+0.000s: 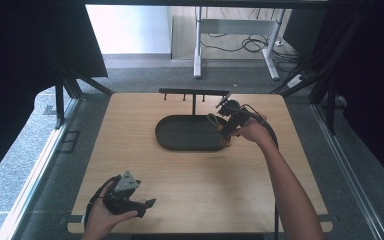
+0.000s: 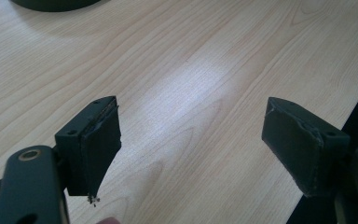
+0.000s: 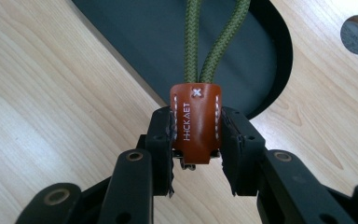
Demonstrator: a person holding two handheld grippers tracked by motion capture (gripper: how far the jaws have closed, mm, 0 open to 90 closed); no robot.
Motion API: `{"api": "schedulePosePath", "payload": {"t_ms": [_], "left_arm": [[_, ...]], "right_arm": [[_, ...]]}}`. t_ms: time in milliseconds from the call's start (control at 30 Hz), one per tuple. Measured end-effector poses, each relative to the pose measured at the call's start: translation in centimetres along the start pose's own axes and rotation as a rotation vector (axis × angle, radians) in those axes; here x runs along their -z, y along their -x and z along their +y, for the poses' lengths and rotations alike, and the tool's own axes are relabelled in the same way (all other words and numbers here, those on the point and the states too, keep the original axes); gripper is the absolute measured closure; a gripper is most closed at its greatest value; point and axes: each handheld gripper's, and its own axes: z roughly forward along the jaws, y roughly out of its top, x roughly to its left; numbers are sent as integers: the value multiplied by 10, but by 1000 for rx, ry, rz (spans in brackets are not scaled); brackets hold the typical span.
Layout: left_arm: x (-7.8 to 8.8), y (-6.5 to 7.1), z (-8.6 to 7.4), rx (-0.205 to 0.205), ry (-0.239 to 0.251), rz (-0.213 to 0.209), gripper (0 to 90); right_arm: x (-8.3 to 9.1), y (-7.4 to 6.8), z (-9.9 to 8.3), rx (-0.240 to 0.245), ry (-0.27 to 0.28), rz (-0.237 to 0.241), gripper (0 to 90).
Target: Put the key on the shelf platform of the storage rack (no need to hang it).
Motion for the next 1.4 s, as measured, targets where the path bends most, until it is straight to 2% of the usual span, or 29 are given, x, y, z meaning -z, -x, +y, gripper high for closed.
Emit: {"api": "schedulePosePath", "payload": {"t_ms": [367, 433, 600, 800, 1133, 1400], "left_arm": [[1, -1, 0, 1, 3, 0, 200], [1, -1, 0, 2, 3, 1, 200], [2, -2, 0, 1, 5, 2, 200], [3, -2, 0, 1, 8, 1, 200], [3, -2, 0, 0, 7, 1, 200], [3, -1, 0, 0, 9, 0, 200]], "right_arm": [[-6, 5, 10, 4, 9, -7, 666], [-7, 5, 12, -9, 18, 14, 666], [-10, 9, 19, -9, 18, 2, 666], [-12, 10, 24, -9, 21, -9, 666], [-23, 8, 31, -4, 28, 10, 666], [-29, 11, 35, -22, 32, 0, 665]]}}
